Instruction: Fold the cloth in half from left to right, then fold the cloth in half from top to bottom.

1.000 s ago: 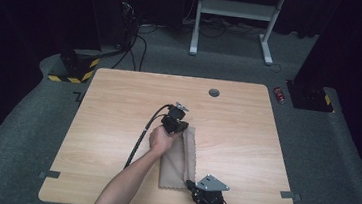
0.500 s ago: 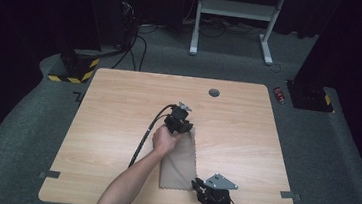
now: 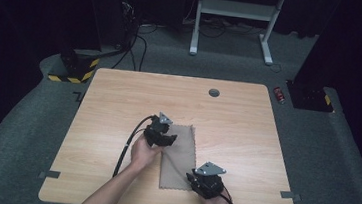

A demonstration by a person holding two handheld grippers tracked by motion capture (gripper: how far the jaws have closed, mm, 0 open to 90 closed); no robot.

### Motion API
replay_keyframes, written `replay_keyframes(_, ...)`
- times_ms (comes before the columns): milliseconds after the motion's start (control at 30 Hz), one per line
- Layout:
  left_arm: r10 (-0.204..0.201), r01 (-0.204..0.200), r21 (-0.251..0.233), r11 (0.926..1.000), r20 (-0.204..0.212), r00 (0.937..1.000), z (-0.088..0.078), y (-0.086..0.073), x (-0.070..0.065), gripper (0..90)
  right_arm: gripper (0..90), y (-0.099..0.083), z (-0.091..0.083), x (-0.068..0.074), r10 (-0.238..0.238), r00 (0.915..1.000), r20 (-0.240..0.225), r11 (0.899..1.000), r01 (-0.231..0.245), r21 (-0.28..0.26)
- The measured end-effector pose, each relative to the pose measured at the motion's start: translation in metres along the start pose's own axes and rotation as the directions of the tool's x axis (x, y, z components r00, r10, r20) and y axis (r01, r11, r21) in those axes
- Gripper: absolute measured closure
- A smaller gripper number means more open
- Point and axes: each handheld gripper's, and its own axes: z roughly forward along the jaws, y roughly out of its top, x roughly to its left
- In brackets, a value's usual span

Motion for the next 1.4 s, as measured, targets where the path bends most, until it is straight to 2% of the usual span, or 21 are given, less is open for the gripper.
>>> replay_keyframes(100, 0.002, -0.002, 0.015, 0.9999, -0.006, 1.0000, -0.001, -0.008, 0.001, 51.7, 69.1, 0.000, 0.000, -0.002, -0.005, 1.0000, 0.003, 1.000, 0.005, 0.003)
replay_keyframes(167, 0.027, -0.025, 0.046, 0.9986, -0.046, 0.9986, 0.001, -0.018, 0.004, 51.6, 69.1, 0.000, 0.000, -0.004, -0.002, 1.0000, 0.002, 1.000, 0.002, 0.001)
replay_keyframes(200, 0.027, -0.025, 0.046, 0.9986, -0.046, 0.9986, 0.001, -0.018, 0.004, 50.8, 69.1, 0.000, 0.000, -0.004, -0.002, 1.0000, 0.002, 1.000, 0.002, 0.001)
replay_keyframes(267, 0.004, -0.003, 0.030, 0.9995, -0.052, 0.9986, 0.002, -0.021, 0.010, 50.2, 68.9, 0.000, 0.000, -0.004, -0.008, 1.0000, 0.002, 1.000, 0.008, 0.003)
replay_keyframes(367, -0.003, 0.006, 0.035, 0.9994, -0.083, 0.9965, 0.001, -0.020, 0.012, 50.9, 68.7, 0.001, -0.001, -0.003, -0.016, 0.9999, 0.005, 1.000, 0.016, 0.011)
replay_keyframes(433, -0.016, 0.018, 0.025, 0.9995, -0.060, 0.9981, -0.006, -0.020, 0.010, 49.4, 68.4, 0.001, -0.001, -0.004, -0.022, 0.9997, 0.002, 1.000, 0.022, 0.014)
replay_keyframes(500, -0.014, 0.014, -0.009, 0.9999, -0.028, 0.9995, -0.016, -0.023, 0.003, 48.2, 68.0, 0.002, 0.000, -0.004, -0.021, 0.9998, 0.004, 1.000, 0.021, 0.016)
replay_keyframes(567, 0.003, -0.003, -0.019, 0.9998, 0.008, 1.0000, -0.027, -0.032, -0.010, 46.1, 67.5, 0.002, 0.000, -0.005, -0.013, 0.9999, 0.000, 1.000, 0.013, 0.015)
replay_keyframes(633, 0.022, -0.022, -0.006, 0.9997, 0.021, 0.9995, -0.030, -0.040, -0.019, 45.4, 67.4, 0.002, 0.001, -0.005, -0.016, 0.9999, 0.001, 1.000, 0.016, 0.014)
replay_keyframes(667, 0.022, -0.022, -0.006, 0.9997, 0.021, 0.9995, -0.030, -0.040, -0.019, 45.2, 67.4, 0.002, 0.001, -0.005, -0.016, 0.9999, 0.001, 1.000, 0.016, 0.014)
replay_keyframes(700, 0.037, -0.037, 0.014, 0.9992, 0.011, 0.9993, -0.030, -0.045, -0.023, 45.1, 67.5, 0.002, 0.001, -0.005, -0.016, 0.9999, 0.000, 1.000, 0.016, 0.013)
replay_keyframes(733, 0.027, -0.027, 0.039, 0.9989, -0.004, 0.9996, -0.028, -0.053, -0.025, 45.1, 67.4, 0.002, 0.000, -0.006, -0.016, 0.9999, -0.001, 1.000, 0.016, 0.014)
replay_keyframes(833, -0.001, 0.001, 0.014, 0.9999, -0.001, 1.0000, -0.029, -0.059, -0.022, 45.6, 67.1, 0.002, 0.000, -0.007, -0.021, 0.9998, 0.000, 1.000, 0.021, 0.017)
replay_keyframes(1000, 0.022, -0.021, 0.028, 0.9994, -0.030, 0.9993, -0.038, -0.064, -0.022, 45.2, 65.6, 0.002, 0.000, -0.010, -0.008, 0.9999, 0.006, 1.000, 0.008, 0.022)
replay_keyframes(1067, 0.001, -0.001, 0.014, 0.9999, -0.006, 1.0000, -0.044, -0.067, -0.024, 44.7, 65.5, 0.002, 0.000, -0.010, -0.009, 0.9999, 0.007, 1.000, 0.009, 0.022)
replay_keyframes(1167, -0.001, 0.001, -0.004, 1.0000, 0.010, 1.0000, -0.050, -0.072, -0.031, 43.1, 64.9, 0.002, 0.000, -0.011, -0.011, 0.9999, 0.002, 1.000, 0.011, 0.024)
replay_keyframes(1267, 0.026, -0.026, 0.024, 0.9994, -0.012, 0.9996, -0.050, -0.082, -0.039, 42.4, 63.9, 0.003, 0.000, -0.012, -0.015, 0.9999, 0.002, 0.999, 0.015, 0.030)
replay_keyframes(1400, 0.017, -0.017, 0.005, 0.9998, -0.019, 0.9997, -0.053, -0.088, -0.037, 42.1, 63.2, 0.004, 0.001, -0.014, -0.007, 1.0000, -0.006, 0.999, 0.007, 0.031)
